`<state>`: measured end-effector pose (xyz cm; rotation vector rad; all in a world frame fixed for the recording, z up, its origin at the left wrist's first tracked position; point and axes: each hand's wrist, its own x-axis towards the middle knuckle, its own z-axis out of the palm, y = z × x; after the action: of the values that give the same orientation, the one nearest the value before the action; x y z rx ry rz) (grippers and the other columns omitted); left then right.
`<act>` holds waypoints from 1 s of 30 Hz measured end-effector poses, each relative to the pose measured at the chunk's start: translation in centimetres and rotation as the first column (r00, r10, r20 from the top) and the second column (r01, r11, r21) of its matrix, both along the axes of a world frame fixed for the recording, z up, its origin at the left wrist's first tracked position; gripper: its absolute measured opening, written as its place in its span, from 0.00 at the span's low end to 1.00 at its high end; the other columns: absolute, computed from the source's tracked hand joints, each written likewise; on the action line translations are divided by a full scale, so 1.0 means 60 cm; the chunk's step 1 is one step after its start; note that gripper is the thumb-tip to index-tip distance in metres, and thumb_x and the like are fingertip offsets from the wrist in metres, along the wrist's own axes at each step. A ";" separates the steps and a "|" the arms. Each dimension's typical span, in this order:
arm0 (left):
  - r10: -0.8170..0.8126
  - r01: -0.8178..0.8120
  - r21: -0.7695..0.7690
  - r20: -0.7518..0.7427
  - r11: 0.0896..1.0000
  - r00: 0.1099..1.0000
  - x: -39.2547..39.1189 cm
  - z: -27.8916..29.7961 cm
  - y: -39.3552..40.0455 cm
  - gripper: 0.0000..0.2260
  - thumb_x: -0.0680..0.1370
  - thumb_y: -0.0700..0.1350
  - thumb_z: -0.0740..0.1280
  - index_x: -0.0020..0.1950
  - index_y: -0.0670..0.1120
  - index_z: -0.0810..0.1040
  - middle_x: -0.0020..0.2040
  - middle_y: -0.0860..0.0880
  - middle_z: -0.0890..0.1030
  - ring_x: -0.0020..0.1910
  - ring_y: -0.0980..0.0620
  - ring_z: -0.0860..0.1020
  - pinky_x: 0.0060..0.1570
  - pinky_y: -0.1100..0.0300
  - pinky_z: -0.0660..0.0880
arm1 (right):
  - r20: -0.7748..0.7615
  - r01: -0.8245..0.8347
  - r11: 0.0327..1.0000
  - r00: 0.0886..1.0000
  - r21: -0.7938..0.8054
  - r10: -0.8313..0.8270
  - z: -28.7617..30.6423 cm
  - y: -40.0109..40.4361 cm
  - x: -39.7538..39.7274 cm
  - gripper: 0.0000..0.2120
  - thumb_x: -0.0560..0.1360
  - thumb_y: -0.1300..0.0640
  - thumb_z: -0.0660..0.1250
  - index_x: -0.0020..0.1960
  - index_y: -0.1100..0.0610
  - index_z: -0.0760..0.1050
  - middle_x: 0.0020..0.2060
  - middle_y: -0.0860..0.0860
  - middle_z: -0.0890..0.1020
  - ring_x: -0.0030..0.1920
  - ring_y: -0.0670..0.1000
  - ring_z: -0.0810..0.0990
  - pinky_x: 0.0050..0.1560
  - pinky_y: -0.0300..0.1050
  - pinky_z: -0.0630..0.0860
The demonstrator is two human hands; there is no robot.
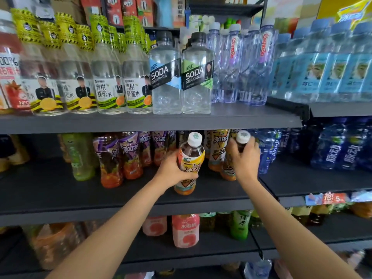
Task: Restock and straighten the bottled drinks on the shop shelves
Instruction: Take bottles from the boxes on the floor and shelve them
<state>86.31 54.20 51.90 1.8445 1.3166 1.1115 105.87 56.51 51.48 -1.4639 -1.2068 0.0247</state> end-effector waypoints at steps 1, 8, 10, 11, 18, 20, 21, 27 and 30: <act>-0.002 0.002 -0.022 0.006 1.000 1.000 0.004 -0.001 0.007 0.27 0.63 0.39 0.78 0.57 0.51 0.72 0.55 0.51 0.79 0.55 0.55 0.75 0.58 0.56 0.72 | -0.051 0.038 0.999 0.998 0.026 -0.037 -0.001 0.002 0.007 0.22 0.77 0.48 0.62 0.58 0.66 0.68 0.55 0.64 0.74 0.55 0.64 0.71 0.51 0.54 0.69; 0.062 -0.044 -0.144 0.120 0.989 0.991 0.056 -0.003 0.041 0.26 0.65 0.39 0.77 0.60 0.47 0.73 0.59 0.47 0.79 0.55 0.53 0.76 0.53 0.57 0.72 | -0.048 -0.035 0.994 0.998 -0.106 0.030 0.032 0.038 0.047 0.26 0.73 0.42 0.65 0.59 0.62 0.70 0.53 0.62 0.78 0.55 0.63 0.76 0.49 0.53 0.72; 0.116 -0.101 -0.137 0.114 0.985 0.987 0.072 -0.004 0.053 0.26 0.66 0.41 0.77 0.62 0.46 0.73 0.59 0.47 0.79 0.57 0.51 0.76 0.55 0.57 0.73 | -0.013 -0.128 0.980 0.992 -0.153 0.127 0.036 0.053 0.046 0.28 0.70 0.42 0.69 0.61 0.59 0.70 0.54 0.59 0.79 0.54 0.60 0.77 0.49 0.50 0.73; 0.145 -0.129 -0.137 0.113 0.982 0.983 0.077 -0.006 0.059 0.26 0.66 0.42 0.77 0.62 0.46 0.73 0.59 0.47 0.79 0.58 0.50 0.76 0.56 0.56 0.73 | -0.003 -0.162 0.973 0.986 -0.163 0.164 0.033 0.060 0.045 0.30 0.68 0.42 0.71 0.62 0.58 0.69 0.54 0.59 0.79 0.53 0.59 0.78 0.50 0.51 0.75; 0.245 -0.218 -0.162 0.168 0.962 0.955 0.087 -0.036 0.058 0.25 0.69 0.45 0.75 0.63 0.47 0.71 0.61 0.48 0.77 0.61 0.49 0.75 0.61 0.53 0.72 | 0.041 -0.210 0.967 0.975 -0.145 0.218 -0.003 0.084 0.055 0.40 0.67 0.55 0.74 0.72 0.58 0.57 0.67 0.59 0.68 0.64 0.62 0.71 0.57 0.56 0.72; 0.227 -0.208 -0.148 0.125 0.967 0.966 0.086 -0.047 0.050 0.26 0.69 0.44 0.75 0.64 0.47 0.71 0.62 0.49 0.77 0.62 0.50 0.74 0.61 0.54 0.71 | 0.039 -0.225 0.956 0.971 -0.189 0.236 -0.018 0.085 0.056 0.42 0.67 0.56 0.74 0.74 0.59 0.54 0.68 0.59 0.66 0.66 0.62 0.68 0.60 0.57 0.70; 0.224 -0.217 -0.130 0.049 0.968 0.973 0.085 -0.053 0.047 0.28 0.68 0.43 0.75 0.65 0.46 0.69 0.63 0.49 0.76 0.63 0.50 0.73 0.62 0.54 0.71 | 0.050 -0.210 0.943 0.972 -0.256 0.230 -0.035 0.084 0.059 0.43 0.67 0.55 0.74 0.73 0.60 0.53 0.68 0.59 0.66 0.66 0.62 0.66 0.62 0.57 0.69; 0.264 -0.287 -0.101 -0.192 0.953 0.945 0.085 -0.078 0.037 0.33 0.69 0.44 0.75 0.70 0.45 0.64 0.68 0.48 0.72 0.66 0.49 0.70 0.62 0.57 0.68 | 0.094 -0.122 0.881 0.979 -0.458 0.184 -0.094 0.084 0.066 0.33 0.69 0.47 0.72 0.64 0.65 0.63 0.64 0.60 0.68 0.64 0.64 0.67 0.57 0.56 0.69; 0.273 -0.301 -0.108 -0.218 0.947 0.937 0.100 -0.078 0.039 0.33 0.69 0.45 0.75 0.70 0.45 0.64 0.68 0.48 0.72 0.66 0.49 0.70 0.62 0.57 0.67 | 0.064 -0.093 0.875 0.988 -0.475 0.140 -0.083 0.104 0.069 0.30 0.72 0.50 0.70 0.64 0.64 0.61 0.66 0.60 0.67 0.65 0.64 0.67 0.56 0.57 0.70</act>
<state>92.32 56.53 47.23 1.7327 1.7818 0.9638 110.02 62.72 46.51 -1.8266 -1.4342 0.3576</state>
